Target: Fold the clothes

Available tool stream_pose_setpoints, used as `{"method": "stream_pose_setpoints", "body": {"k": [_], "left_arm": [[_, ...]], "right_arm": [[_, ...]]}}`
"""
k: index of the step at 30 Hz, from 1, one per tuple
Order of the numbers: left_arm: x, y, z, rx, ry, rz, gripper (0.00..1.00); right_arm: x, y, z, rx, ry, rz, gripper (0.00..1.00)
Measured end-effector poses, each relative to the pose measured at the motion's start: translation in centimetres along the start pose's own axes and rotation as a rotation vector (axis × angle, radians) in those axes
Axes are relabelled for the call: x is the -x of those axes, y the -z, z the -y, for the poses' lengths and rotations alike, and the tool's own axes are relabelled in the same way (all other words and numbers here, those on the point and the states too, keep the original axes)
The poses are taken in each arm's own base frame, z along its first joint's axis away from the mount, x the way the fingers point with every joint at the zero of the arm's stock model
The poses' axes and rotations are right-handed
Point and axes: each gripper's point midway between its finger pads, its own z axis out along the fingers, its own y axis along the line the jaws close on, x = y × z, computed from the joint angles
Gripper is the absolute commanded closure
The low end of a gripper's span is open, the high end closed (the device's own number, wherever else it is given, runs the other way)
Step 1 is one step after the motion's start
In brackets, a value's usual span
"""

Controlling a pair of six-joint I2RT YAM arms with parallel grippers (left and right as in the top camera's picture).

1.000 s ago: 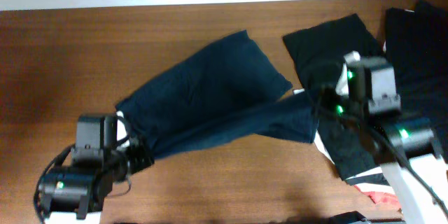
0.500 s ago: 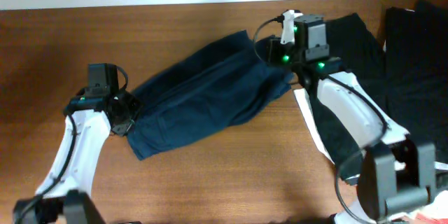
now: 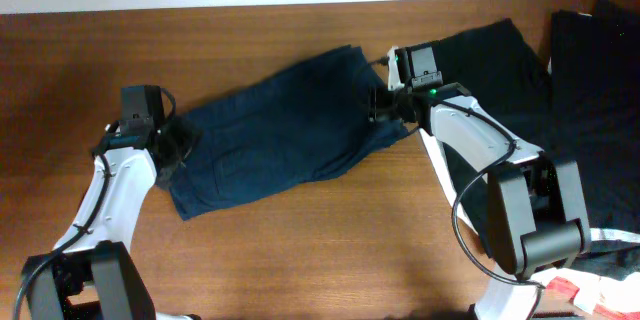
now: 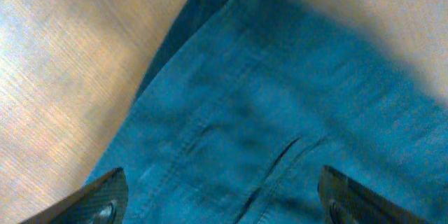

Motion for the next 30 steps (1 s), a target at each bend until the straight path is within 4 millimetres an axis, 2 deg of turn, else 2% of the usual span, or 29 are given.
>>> {"method": "stream_pose_setpoints", "body": {"k": [1, 3, 7, 9, 10, 12, 13, 14, 16, 17, 21, 22, 23, 24, 26, 28, 29, 30], "left_arm": [[-0.7, 0.0, -0.9, 0.035, -0.006, -0.031, 0.08], [-2.7, 0.3, -3.1, 0.124, -0.025, -0.113, 0.01], [-3.4, 0.5, -3.8, 0.142, -0.154, -0.148, 0.01], [-3.3, 0.4, -4.0, 0.141, -0.199, -0.153, 0.01], [-3.1, 0.3, -3.9, 0.133, -0.229, -0.151, 0.01], [-3.0, 0.3, -4.1, 0.127, -0.258, -0.155, 0.01], [-2.9, 0.3, -4.2, 0.125, -0.271, -0.157, 0.01], [-2.7, 0.2, -4.2, 0.113, -0.289, -0.156, 0.01], [-2.4, 0.0, -3.1, 0.052, -0.35, -0.152, 0.01], [-2.5, -0.2, -2.9, 0.037, -0.368, -0.158, 0.01], [-3.6, -2.9, -3.1, 0.038, -0.41, -0.232, 0.02], [-4.0, -3.8, -3.4, 0.051, -0.409, -0.256, 0.15], [-4.1, -4.4, -3.3, 0.046, -0.409, -0.264, 0.24], [-4.3, -5.0, -3.3, 0.05, -0.413, -0.276, 0.44], [-4.3, -5.2, -2.9, 0.026, -0.409, -0.286, 0.59], [-4.5, -5.4, -2.4, -0.003, -0.406, -0.31, 0.69], [-4.7, -5.4, -2.3, -0.011, -0.408, -0.321, 0.8], [-4.9, -5.4, -2.6, -0.002, -0.403, -0.338, 0.86]], "right_arm": [[-1.7, -0.3, 0.7, -0.028, -0.011, -0.066, 0.39], [-4.7, -1.2, 2.4, -0.104, -0.025, -0.18, 0.23], [-5.5, -1.3, 3.0, -0.15, -0.015, -0.21, 0.13], [-7.0, -0.3, 3.5, -0.184, -0.021, -0.281, 0.11], [-7.3, 1.2, 3.9, -0.207, -0.03, -0.313, 0.1], [-5.9, 3.5, 3.9, -0.214, -0.044, -0.297, 0.08], [-4.3, 5.5, 3.7, -0.21, -0.049, -0.251, 0.07], [-2.2, 8.3, 3.3, -0.202, -0.053, -0.174, 0.07], [-0.5, 11.9, 2.8, -0.194, -0.051, -0.092, 0.07], [-0.8, 13.1, 2.6, -0.196, -0.051, -0.097, 0.07], [-3.2, 13.5, 3.0, -0.217, -0.06, -0.197, 0.07], [-3.4, 13.5, 3.1, -0.219, -0.061, -0.205, 0.07], [-3.5, 13.6, 3.1, -0.22, -0.061, -0.209, 0.07], [-3.6, 13.6, 3.1, -0.22, -0.062, -0.211, 0.07], [-3.6, 13.6, 3.1, -0.22, -0.062, -0.211, 0.06], [-3.6, 13.6, 3.1, -0.22, -0.063, -0.212, 0.03], [-3.6, 13.6, 3.1, -0.22, -0.064, -0.212, 0.06], [-3.6, 13.5, 2.9, -0.212, -0.067, -0.213, 0.2]]}}
